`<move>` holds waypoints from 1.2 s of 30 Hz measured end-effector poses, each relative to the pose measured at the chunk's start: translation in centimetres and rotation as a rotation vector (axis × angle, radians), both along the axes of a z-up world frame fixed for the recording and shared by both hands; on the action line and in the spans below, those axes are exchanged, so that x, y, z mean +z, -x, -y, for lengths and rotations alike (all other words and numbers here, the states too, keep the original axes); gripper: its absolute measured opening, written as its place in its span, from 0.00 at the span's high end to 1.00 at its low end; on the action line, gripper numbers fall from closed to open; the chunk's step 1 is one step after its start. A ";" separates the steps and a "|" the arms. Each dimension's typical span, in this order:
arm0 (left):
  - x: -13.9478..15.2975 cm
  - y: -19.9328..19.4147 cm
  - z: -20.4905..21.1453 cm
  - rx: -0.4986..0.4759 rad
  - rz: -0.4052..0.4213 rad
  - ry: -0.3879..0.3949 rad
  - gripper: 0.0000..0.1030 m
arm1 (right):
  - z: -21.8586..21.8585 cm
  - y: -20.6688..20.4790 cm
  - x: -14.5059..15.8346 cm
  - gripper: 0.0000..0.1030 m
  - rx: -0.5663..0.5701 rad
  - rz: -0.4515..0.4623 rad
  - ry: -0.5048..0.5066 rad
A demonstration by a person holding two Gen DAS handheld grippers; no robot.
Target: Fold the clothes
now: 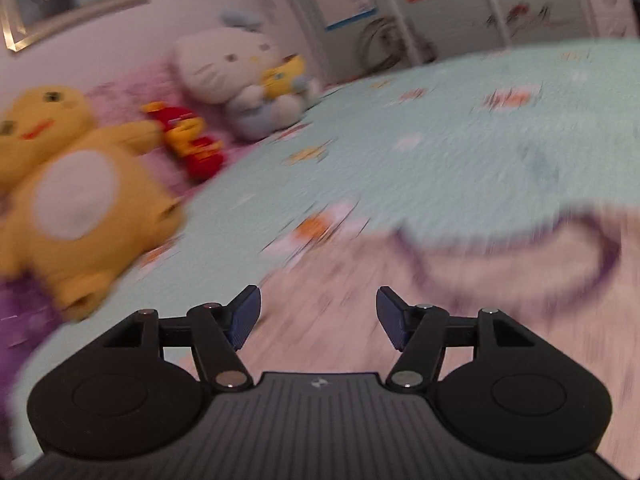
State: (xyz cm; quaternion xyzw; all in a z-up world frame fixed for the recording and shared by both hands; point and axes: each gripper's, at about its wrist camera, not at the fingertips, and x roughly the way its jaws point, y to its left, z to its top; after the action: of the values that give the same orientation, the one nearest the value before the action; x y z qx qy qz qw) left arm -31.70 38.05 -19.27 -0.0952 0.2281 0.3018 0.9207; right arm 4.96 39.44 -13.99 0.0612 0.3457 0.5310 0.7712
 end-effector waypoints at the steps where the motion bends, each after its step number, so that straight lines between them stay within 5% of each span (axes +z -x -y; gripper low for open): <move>1: 0.5 0.6 -0.3 0.025 0.041 0.011 0.17 | 2.1 1.5 -0.4 0.38 0.009 -0.039 -0.008; 5: 2.3 2.4 -2.1 0.167 0.131 0.037 0.17 | 11.3 7.5 -3.1 0.37 0.001 -0.201 -0.044; 9: 3.0 2.4 -5.7 0.261 0.128 0.129 0.17 | 17.6 11.9 -6.1 0.36 -0.025 -0.254 -0.066; 13: 2.3 1.4 -10.0 0.290 0.072 0.261 0.18 | 19.9 13.4 -8.1 0.36 -0.073 -0.213 -0.139; 16: 1.1 1.3 -12.8 0.325 0.092 0.444 0.19 | 19.6 13.0 -8.3 0.36 -0.069 -0.216 -0.152; 18: 1.2 1.0 -13.2 0.337 0.108 0.462 0.19 | 19.6 12.6 -8.6 0.36 -0.062 -0.229 -0.174; 20: 1.1 0.4 -13.4 0.314 0.114 0.486 0.32 | 20.1 12.1 -8.9 0.36 -0.064 -0.260 -0.210; 21: 1.0 0.1 -13.5 0.300 0.117 0.502 0.52 | 20.3 12.0 -9.0 0.36 -0.066 -0.273 -0.230; 22: 0.9 -0.3 -13.8 0.287 0.098 0.514 0.85 | 20.5 11.9 -9.1 0.36 -0.066 -0.285 -0.243; 23: 0.8 -0.7 -14.0 0.275 0.078 0.524 0.98 | 20.6 11.7 -9.3 0.36 -0.066 -0.297 -0.257; 25: 1.4 -0.9 -14.5 0.273 0.034 0.478 1.00 | 20.9 11.6 -9.4 0.36 -0.067 -0.311 -0.273; 27: 3.4 -1.0 -14.8 0.282 -0.041 0.286 1.00 | 21.0 11.5 -9.5 0.36 -0.067 -0.317 -0.282; 30: 7.0 -1.0 -15.6 0.335 -0.185 -0.119 0.99 | 21.1 11.5 -9.5 0.36 -0.067 -0.321 -0.288; 33: 9.6 1.0 -21.4 0.423 -0.207 -0.062 0.90 | 21.1 11.4 -9.6 0.36 -0.068 -0.328 -0.297; 36: 9.8 5.4 -26.1 0.554 -0.053 0.193 0.89 | 21.3 11.4 -9.7 0.36 -0.069 -0.336 -0.307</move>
State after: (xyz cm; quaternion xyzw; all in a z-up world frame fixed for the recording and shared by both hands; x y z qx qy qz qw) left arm -37.10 64.10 -9.52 -0.2329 0.2451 0.5211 0.7837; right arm -6.42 18.14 -23.67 0.2771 0.3820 0.5331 0.7022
